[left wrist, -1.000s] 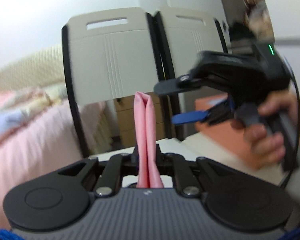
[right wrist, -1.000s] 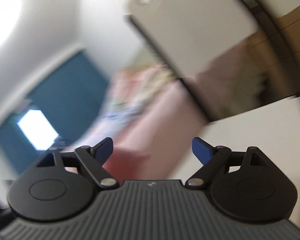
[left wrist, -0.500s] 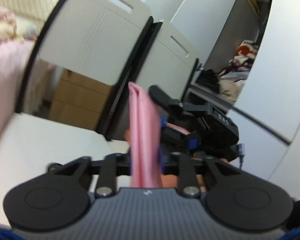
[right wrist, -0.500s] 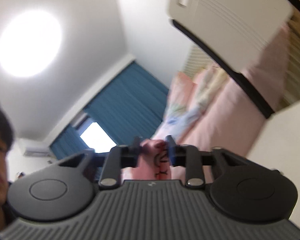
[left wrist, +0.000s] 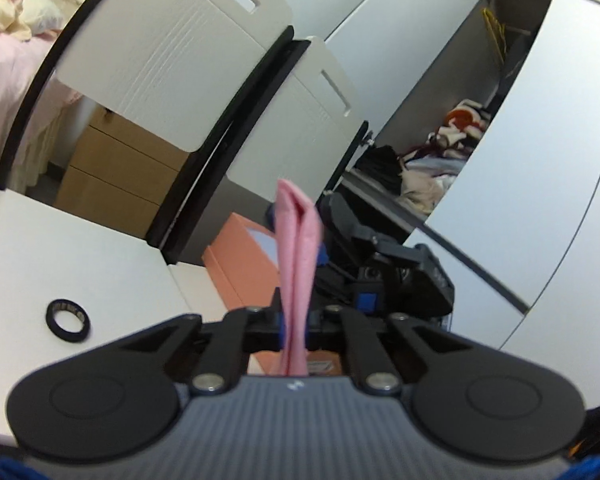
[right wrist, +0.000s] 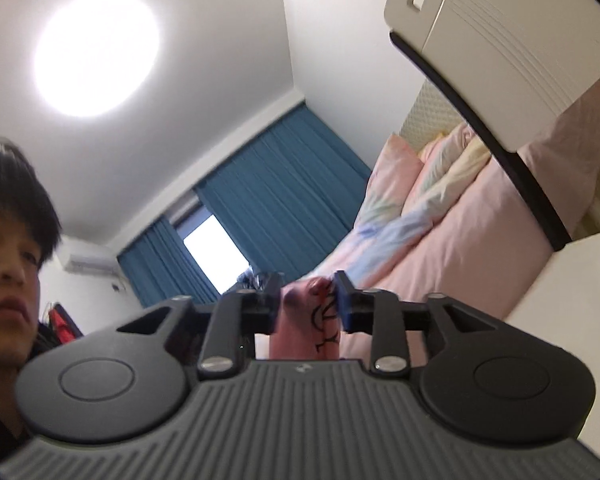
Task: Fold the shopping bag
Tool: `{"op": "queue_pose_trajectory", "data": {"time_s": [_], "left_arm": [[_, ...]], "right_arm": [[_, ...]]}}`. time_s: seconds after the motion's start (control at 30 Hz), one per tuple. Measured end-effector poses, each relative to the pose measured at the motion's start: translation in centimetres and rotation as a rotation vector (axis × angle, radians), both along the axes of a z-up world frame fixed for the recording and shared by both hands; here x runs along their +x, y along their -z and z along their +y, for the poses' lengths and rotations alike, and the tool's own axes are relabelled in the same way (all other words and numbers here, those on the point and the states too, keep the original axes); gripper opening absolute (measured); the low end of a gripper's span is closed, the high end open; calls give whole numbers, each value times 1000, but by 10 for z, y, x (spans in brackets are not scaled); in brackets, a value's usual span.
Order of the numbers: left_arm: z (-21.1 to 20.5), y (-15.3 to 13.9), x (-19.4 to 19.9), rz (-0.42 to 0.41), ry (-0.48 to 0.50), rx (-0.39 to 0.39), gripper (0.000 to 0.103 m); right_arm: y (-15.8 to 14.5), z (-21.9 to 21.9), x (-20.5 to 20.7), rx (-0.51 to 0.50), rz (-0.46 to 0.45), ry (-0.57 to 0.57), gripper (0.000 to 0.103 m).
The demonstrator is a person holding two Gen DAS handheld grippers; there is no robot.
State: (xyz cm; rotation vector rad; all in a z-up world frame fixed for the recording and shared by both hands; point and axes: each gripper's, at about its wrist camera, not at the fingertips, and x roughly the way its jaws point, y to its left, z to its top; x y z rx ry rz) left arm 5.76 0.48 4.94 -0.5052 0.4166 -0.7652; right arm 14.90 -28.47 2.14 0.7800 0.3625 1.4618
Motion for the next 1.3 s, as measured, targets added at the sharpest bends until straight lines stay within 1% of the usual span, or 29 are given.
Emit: {"op": "queue_pose_trajectory", "data": {"time_s": [0.03,0.07,0.13,0.17,0.2,0.23,0.27,0.3,0.33,0.37,0.4,0.47,0.57,0.7,0.8,0.87,0.93,1.03,1.1,1.17,1.23,1.3], "left_arm": [[0,-1,0,-6,9,-11,8],[1,-1,-1,-11,13,-22,8],[0,-2,1,-6,19,-27,8],[-1,-2,2,-3,24,-24,8],[-3,-2,2,-4,32,-18,9],[-3,-3,1,-9,41,-15,10],[-3,-4,-2,-22,48,-17,11],[-1,-5,-4,-30,55,-26,12],[0,-5,-5,-32,61,-37,17],[1,-6,-5,-33,67,-46,23],[2,-6,-6,-35,80,-55,26],[4,-8,-7,-45,113,-75,32],[7,-8,-8,-52,171,-118,32],[9,-8,-9,-52,223,-163,33],[7,-9,-12,-64,246,-177,23],[6,-10,-14,-65,229,-169,13],[4,-11,-16,-60,168,-129,10],[0,-12,-22,-65,29,-2,10],[-1,-13,-29,-75,-97,97,10],[1,-13,-35,-74,-245,196,10],[-2,-11,-40,-78,-405,337,10],[-11,-6,-39,-58,-511,461,12]], "right_arm": [[1,2,1,-12,-1,-9,55],[1,4,0,-13,-9,-38,66],[-1,7,-6,-17,-37,-43,68],[-3,8,-7,-16,-44,-44,66],[-5,8,-9,-16,-50,-44,54],[-7,8,-11,-22,-61,-36,49],[-9,8,-12,-28,-72,-27,37],[-10,8,-12,-28,-82,-26,34],[-10,7,-11,-13,-85,-36,32],[-11,6,-12,-6,-90,-44,28],[-12,5,-13,2,-97,-52,25],[-15,4,-17,14,-126,-83,24],[-21,3,-23,33,-163,-112,24],[-29,-4,-32,66,-197,-138,24],[-31,-6,-33,81,-206,-151,24],[-30,-8,-32,74,-202,-140,24],[-26,-11,-29,56,-181,-92,25],[-18,-14,-22,8,-141,-16,29],[-16,-14,-19,-40,-136,57,29],[-14,-13,-17,-100,-127,142,29],[-13,-3,-16,-232,-143,264,29],[-9,18,-13,-412,-161,361,29]]}}
